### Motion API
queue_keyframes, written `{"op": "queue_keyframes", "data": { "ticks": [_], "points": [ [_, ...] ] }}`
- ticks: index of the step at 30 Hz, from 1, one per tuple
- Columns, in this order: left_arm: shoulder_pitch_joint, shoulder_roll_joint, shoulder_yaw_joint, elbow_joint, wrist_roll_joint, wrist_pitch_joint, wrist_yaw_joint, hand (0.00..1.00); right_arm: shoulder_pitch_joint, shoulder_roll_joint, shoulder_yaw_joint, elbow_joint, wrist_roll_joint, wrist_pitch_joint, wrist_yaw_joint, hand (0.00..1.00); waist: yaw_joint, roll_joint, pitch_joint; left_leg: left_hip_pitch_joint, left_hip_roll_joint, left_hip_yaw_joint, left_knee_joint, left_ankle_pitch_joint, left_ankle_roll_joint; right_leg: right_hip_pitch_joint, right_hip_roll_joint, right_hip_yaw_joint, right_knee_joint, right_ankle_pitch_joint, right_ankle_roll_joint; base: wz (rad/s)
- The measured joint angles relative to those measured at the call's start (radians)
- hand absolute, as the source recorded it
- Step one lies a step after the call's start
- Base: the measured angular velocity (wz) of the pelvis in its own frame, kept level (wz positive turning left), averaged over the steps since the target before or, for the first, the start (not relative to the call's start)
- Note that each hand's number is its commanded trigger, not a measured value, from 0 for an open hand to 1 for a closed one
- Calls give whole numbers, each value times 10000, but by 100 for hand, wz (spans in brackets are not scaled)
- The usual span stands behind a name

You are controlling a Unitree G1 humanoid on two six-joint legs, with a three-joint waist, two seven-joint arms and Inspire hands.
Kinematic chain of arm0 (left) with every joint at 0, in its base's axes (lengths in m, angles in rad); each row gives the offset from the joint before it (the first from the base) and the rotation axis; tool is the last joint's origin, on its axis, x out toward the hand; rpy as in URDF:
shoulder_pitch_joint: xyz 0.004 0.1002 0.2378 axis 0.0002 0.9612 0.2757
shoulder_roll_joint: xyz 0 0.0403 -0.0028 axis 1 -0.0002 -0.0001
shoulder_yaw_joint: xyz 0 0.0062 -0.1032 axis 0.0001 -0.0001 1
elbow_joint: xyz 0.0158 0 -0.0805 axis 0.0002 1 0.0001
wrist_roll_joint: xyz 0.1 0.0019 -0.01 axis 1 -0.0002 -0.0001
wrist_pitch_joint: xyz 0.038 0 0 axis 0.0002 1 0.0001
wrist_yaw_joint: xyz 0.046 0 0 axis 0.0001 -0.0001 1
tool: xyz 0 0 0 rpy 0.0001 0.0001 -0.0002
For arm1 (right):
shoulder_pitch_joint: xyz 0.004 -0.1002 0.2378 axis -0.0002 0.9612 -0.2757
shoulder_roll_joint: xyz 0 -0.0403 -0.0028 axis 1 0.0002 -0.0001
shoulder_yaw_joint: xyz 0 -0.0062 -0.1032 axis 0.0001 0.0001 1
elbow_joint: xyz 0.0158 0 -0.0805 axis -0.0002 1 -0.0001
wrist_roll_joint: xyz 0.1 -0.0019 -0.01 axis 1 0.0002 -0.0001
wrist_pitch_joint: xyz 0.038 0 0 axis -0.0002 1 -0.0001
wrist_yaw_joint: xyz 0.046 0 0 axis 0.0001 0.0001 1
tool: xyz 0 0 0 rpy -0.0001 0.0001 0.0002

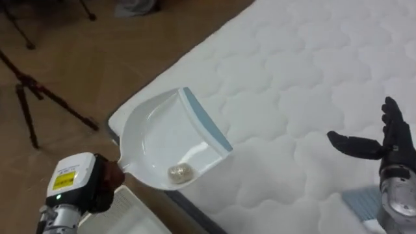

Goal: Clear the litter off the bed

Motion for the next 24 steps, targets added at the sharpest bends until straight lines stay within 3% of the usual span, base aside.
{"op": "queue_keyframes", "data": {
  "ticks": [1, 3, 5, 9, 15, 19, 22, 24],
  "points": [
    [-28, -41, 103, 16, 5, 9, -103, 100, 12, 55, -8, -60, -15, -5, 98, 0, -33, -9, 43, -185, -76, -142, 115, -1, -42, -271, 195, 527, -589, 350, -279, 54],
    [-16, -86, 105, -46, 5, -43, -231, 100, 94, 53, -29, -88, -38, -9, 118, 0, 37, 109, 17, -371, -73, -162, 129, 46, -124, -200, 228, 405, -640, 465, -362, 38],
    [-12, -101, 158, -246, 9, -132, -295, 100, 182, 76, -1, -83, -33, -7, 129, 0, 155, 128, 26, -525, 16, 475, -26, 148, -116, -180, 234, 156, -648, 458, -379, 31],
    [-14, -128, 166, -501, 16, -226, -300, 100, 197, 92, -1, -84, -27, -7, 154, 0, 166, -15, 54, -716, 178, 1213, -9, 219, -41, -107, 157, -242, -682, 365, -301, 48],
    [-15, -154, 166, -470, 6, -209, -300, 100, 202, 379, 92, -75, -107, -7, 162, 0, 197, -214, 26, -1053, -31, 850, 135, 307, 99, -86, 64, -739, -805, 379, -197, 37],
    [-16, -91, 174, -458, -9, -206, -302, 100, 211, 381, 90, -73, -29, -7, 166, 0, 171, -222, 32, -1207, -60, 1111, 150, 358, 197, -55, -45, -1033, -757, 377, -145, 30],
    [-18, -93, 171, -442, -11, -230, -376, 100, 208, 382, 87, -74, 147, -6, 208, 0, 178, -242, 50, -1170, -41, 1444, 174, 329, 309, -16, -182, -1140, -406, 243, 23, 25],
    [-32, -94, 171, -442, -15, -240, -487, 100, 205, 383, 93, -70, 99, -5, 223, 0, 220, -162, 88, -1165, -79, 1218, 316, 264, 370, -57, -178, -1085, -137, 229, 29, 26]
  ]
}}
